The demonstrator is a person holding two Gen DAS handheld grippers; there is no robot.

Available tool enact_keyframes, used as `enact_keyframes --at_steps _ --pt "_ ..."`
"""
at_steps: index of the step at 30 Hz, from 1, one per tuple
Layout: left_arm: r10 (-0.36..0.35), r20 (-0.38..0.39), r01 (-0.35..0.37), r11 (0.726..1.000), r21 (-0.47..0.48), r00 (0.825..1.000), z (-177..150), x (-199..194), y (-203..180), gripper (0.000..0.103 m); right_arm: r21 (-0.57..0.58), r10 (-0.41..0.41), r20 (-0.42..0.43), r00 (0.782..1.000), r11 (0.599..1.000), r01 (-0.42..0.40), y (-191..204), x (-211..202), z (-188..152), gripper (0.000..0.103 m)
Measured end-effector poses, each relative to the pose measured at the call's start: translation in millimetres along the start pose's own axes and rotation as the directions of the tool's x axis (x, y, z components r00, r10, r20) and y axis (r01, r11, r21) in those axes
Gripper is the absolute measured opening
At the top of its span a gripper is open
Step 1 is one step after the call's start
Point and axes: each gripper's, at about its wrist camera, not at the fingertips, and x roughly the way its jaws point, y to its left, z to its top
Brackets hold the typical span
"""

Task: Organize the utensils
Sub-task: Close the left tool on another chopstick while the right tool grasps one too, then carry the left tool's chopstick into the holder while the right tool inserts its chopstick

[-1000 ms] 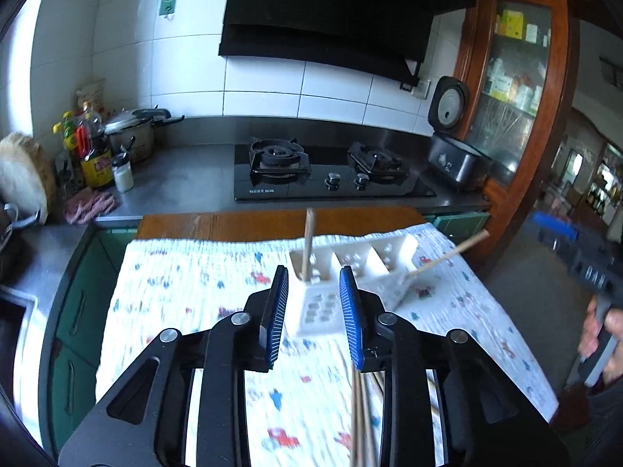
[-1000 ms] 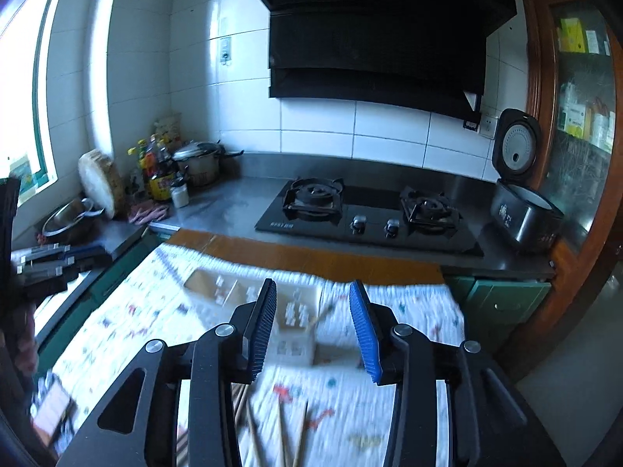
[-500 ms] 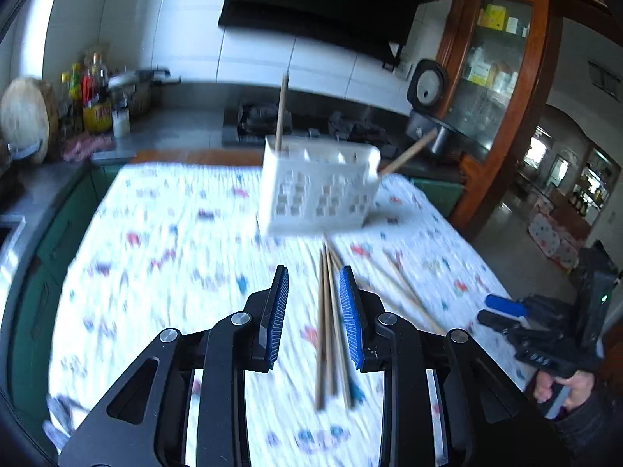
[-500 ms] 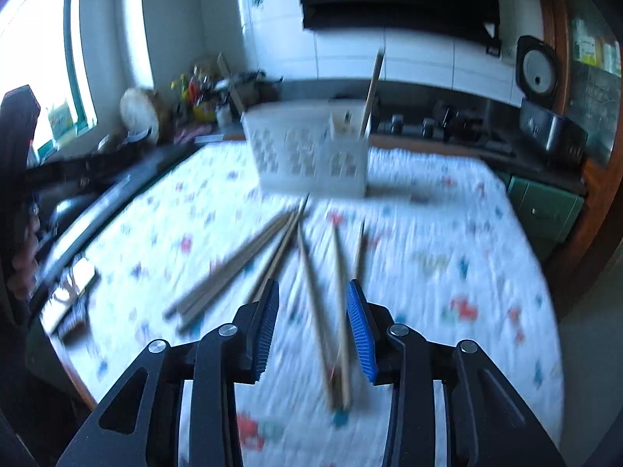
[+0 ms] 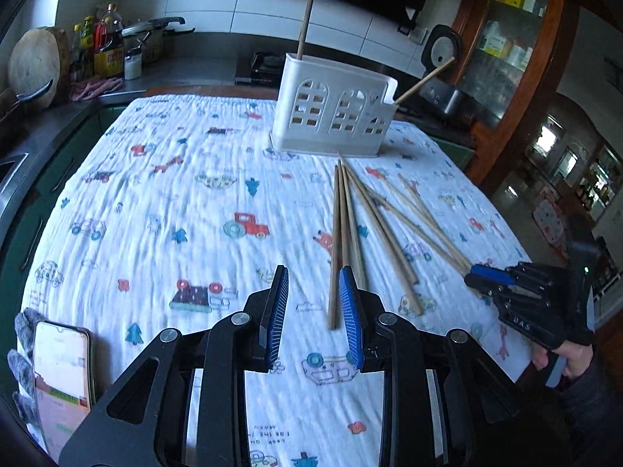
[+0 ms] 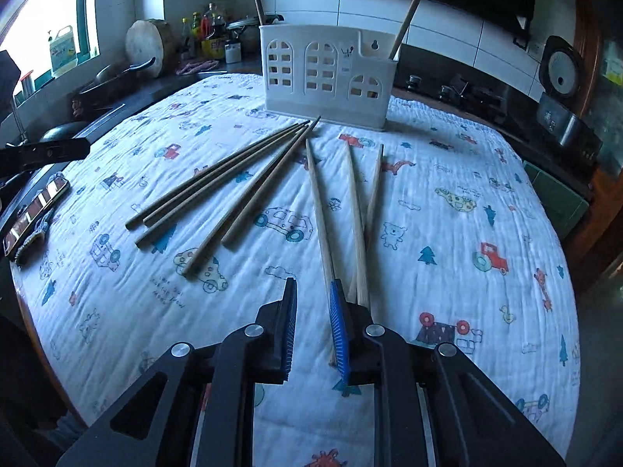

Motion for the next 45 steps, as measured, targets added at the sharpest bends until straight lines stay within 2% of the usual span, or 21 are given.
enact_keyframes --at_steps 1,7,9,12,17,22,30,36,41,45 --pt "0.007 -0.005 -0.007 1.0 0.004 1.0 -2 1 0 0.028 -0.007 -0.017 -0.007 1.0 1.0 0.017 0 4 1 0.017" --pt "-0.003 -0.049 0.005 1.0 0.022 0.999 -11 15 -2 0.027 0.004 -0.006 -0.05 0.999 1.0 0.006 -4 17 1 0.013" --pt "-0.026 -0.067 0.028 0.999 0.03 0.997 -13 23 -6 0.027 0.018 0.0 -0.052 0.999 1.0 0.001 -4 18 1 0.007" --pt "-0.029 -0.089 0.034 0.998 0.053 0.996 -14 38 -15 0.026 0.033 0.008 -0.048 0.999 0.999 -0.006 -3 17 2 0.007" --pt "-0.009 -0.117 0.02 0.996 0.089 0.993 -12 64 -28 0.015 0.073 0.017 -0.048 0.999 0.997 -0.013 -1 14 0 0.007" --pt "0.016 -0.134 -0.004 0.996 0.09 0.991 -8 82 -30 0.011 0.123 0.022 -0.037 0.999 0.992 -0.018 -3 13 -6 0.007" --pt "0.028 -0.148 -0.016 0.997 0.079 0.989 -7 93 -27 0.009 0.156 0.026 -0.027 0.999 0.988 -0.022 -2 8 -11 0.008" --pt "0.036 -0.144 -0.028 0.998 0.062 0.989 -5 96 -27 0.009 0.142 -0.012 -0.023 1.0 0.99 0.015 4 8 -13 0.008" --pt "0.079 -0.132 -0.066 0.993 0.1 0.988 -6 97 -35 0.006 0.129 -0.042 -0.009 0.999 0.991 0.043 7 9 -14 0.007" --pt "0.056 -0.127 -0.044 0.995 0.095 0.99 -3 89 -36 0.005 0.135 -0.038 0.008 0.999 0.99 0.037 7 5 -11 0.007"
